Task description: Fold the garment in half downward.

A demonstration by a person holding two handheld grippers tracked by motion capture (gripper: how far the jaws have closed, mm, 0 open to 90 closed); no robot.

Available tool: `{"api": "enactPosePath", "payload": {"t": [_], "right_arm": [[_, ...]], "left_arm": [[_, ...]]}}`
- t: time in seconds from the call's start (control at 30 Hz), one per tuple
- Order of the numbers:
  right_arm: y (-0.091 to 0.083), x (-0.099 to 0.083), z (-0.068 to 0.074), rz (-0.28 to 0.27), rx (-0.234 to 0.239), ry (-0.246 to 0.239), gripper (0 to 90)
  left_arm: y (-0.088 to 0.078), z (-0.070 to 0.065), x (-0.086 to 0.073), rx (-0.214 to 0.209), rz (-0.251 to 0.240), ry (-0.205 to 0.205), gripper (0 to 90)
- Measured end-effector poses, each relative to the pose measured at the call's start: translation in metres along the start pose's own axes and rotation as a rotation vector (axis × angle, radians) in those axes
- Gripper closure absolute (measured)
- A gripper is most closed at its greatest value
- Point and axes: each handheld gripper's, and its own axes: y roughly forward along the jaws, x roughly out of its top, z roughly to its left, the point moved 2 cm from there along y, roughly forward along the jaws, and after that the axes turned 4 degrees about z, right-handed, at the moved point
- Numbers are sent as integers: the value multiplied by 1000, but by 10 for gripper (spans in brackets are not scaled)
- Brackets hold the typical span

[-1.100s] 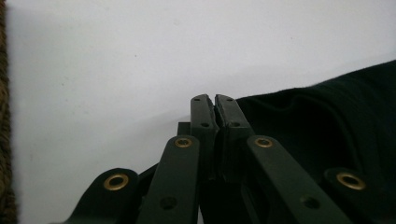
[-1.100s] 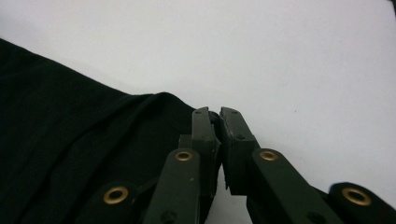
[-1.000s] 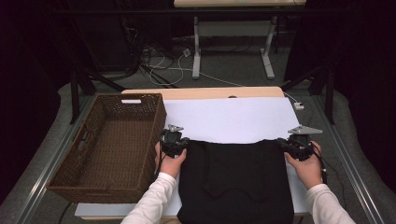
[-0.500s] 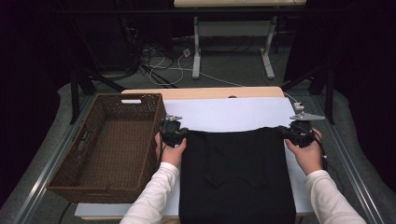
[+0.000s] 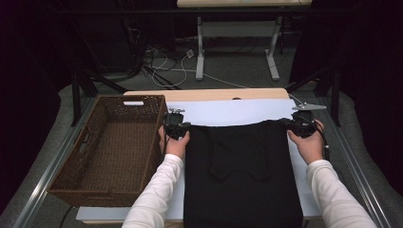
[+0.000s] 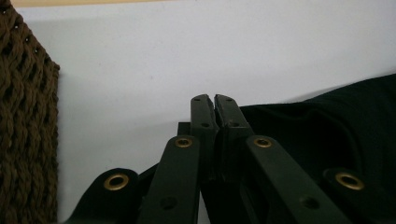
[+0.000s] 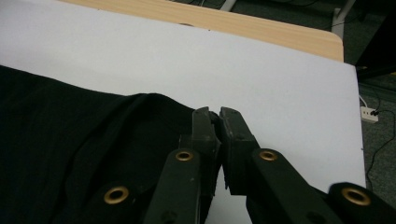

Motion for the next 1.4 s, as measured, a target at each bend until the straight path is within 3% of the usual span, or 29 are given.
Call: {"api": "enactPosePath", "payload": {"t": [0.23, 0.53, 0.63, 1.4], "right_arm": [[6, 11, -3, -3, -19, -4, 849], [13, 24, -6, -1, -45, -13, 849], [15, 26, -7, 2, -48, -5, 849], [34, 10, -5, 52, -35, 15, 842]], "left_arm": [[4, 1, 17, 7, -15, -11, 877], [13, 3, 33, 30, -6, 5, 877], [14, 4, 37, 20, -12, 5, 877], [40, 6, 15, 23, 75, -35, 871]]}}
